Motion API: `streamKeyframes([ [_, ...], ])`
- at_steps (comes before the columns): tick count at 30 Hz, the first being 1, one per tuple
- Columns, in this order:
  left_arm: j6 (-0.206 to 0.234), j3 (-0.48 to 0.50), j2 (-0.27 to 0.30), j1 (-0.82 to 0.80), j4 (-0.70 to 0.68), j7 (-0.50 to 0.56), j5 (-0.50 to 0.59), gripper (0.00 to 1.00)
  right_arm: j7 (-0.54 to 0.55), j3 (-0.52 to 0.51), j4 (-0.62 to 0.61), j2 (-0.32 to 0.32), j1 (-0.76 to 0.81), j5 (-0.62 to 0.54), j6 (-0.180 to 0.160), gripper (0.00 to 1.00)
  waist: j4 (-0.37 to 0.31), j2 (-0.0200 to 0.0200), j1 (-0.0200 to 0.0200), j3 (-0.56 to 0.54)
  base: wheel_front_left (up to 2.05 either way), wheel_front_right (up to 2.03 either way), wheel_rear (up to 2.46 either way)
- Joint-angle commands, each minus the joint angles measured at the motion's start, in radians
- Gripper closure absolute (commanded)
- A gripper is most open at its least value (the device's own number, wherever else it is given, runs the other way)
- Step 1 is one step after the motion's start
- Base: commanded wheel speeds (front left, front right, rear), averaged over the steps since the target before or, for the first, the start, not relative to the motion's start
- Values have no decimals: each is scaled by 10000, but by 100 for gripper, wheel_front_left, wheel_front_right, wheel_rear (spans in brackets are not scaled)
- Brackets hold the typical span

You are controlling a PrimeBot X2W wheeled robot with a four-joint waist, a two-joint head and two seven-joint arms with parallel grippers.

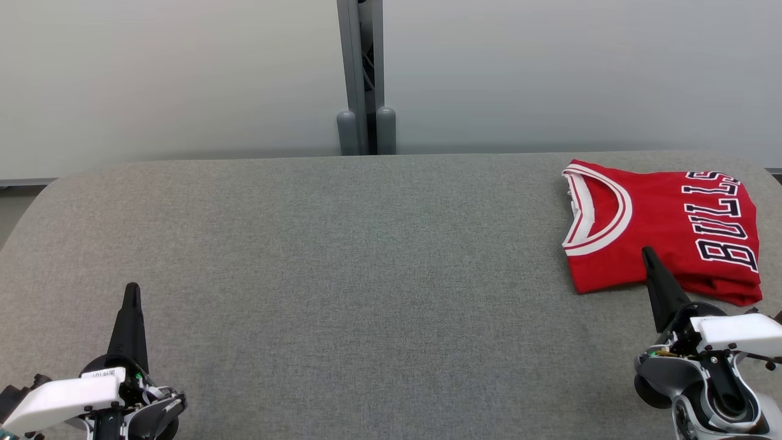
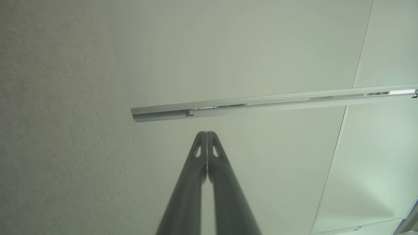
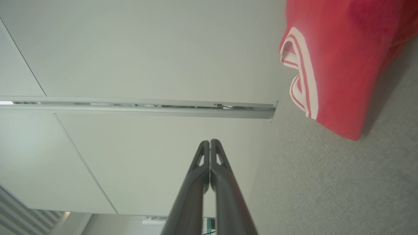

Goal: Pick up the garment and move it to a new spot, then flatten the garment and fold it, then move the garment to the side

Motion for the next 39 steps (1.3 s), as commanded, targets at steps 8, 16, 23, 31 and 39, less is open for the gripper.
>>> streamKeyframes([
  [8,-57,53,29,-188,-1,37,24,100,61,-44,27,-51,-45,-13,2,100,0,0,0,0,0,0,0],
  [16,-57,67,18,-189,-1,44,37,100,65,-48,26,-48,-46,-18,4,100,0,0,0,0,0,0,0],
  [23,-57,78,12,-190,-1,43,44,100,68,-52,26,-45,-45,-23,2,100,0,0,0,0,0,0,0],
  [31,-57,93,7,-192,0,55,57,100,61,-55,26,-43,-46,-27,4,100,0,0,0,0,0,0,0],
  [39,-57,103,-1,-193,0,70,72,100,63,-58,26,-42,-46,-31,2,100,0,0,0,0,0,0,0],
])
